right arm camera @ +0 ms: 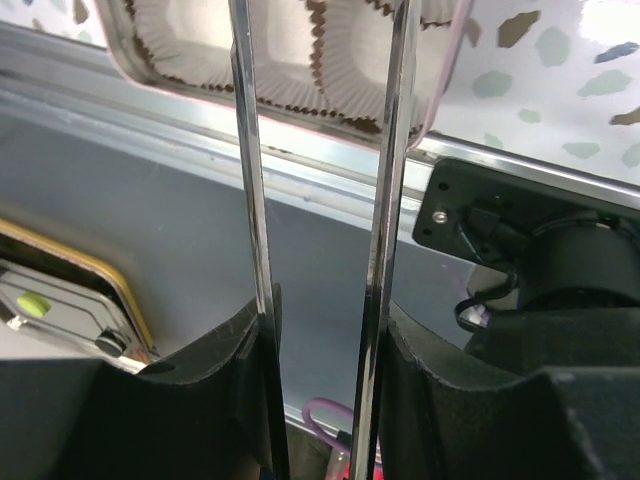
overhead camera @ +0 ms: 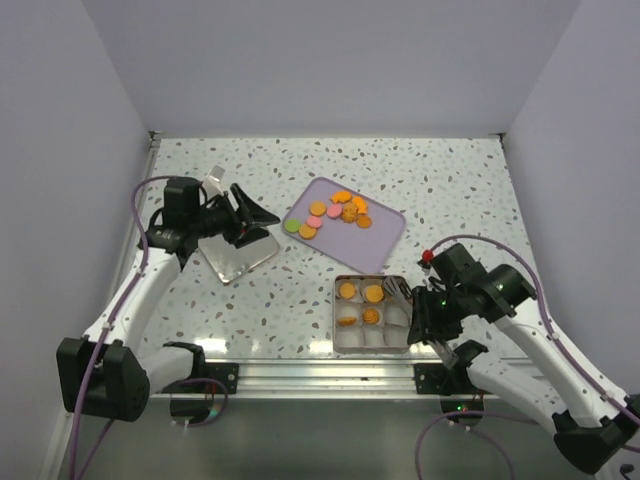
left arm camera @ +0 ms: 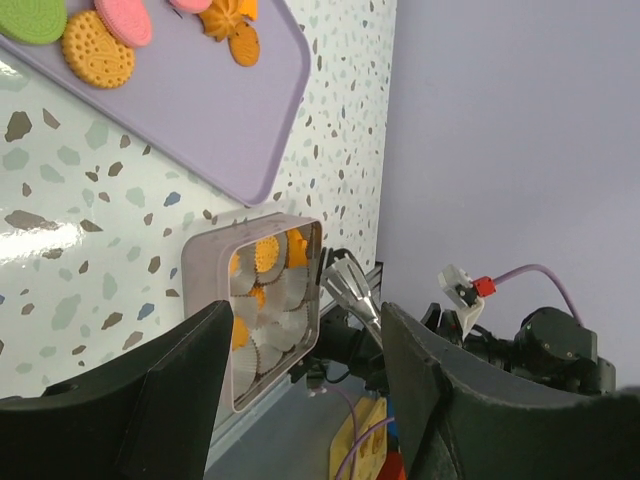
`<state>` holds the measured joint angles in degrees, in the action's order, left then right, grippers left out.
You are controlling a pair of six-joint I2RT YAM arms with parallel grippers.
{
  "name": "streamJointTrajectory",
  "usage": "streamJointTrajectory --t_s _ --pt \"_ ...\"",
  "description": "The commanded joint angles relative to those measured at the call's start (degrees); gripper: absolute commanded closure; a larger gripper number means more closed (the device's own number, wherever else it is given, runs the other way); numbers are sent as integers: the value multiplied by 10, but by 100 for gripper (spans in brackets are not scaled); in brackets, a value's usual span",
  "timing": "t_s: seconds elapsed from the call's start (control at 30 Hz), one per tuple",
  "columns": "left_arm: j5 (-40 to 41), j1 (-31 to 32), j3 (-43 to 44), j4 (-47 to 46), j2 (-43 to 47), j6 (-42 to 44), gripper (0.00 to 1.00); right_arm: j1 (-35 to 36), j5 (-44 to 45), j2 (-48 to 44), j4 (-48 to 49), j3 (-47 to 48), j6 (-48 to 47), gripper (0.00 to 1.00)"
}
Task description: Pack the cookies
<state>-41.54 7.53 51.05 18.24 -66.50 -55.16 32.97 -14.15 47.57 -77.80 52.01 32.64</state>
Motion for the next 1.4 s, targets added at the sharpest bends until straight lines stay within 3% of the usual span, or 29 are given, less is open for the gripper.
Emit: streamJointTrajectory --t_s 0.0,0.17,0.43,0.6,0.93,1.23,1.37 --pt "28 2 23 20 29 -14 34 -1 -65 -38 -130 -12 7 64" --pt "51 2 53 74 37 -8 34 -1 -93 -80 -131 -41 13 64" --pt "90 2 79 111 87 -50 34 0 -68 -125 -131 -63 61 64" --pt "95 2 96 134 95 -54 34 1 -70 -156 -131 -81 81 53" --pt "77 1 111 152 82 -18 34 3 -76 -176 -131 -79 116 46" --pt "78 12 121 212 45 94 35 3 5 -103 -130 17 153 46" --pt "105 66 89 220 31 138 37 3 53 -30 -128 112 149 46"
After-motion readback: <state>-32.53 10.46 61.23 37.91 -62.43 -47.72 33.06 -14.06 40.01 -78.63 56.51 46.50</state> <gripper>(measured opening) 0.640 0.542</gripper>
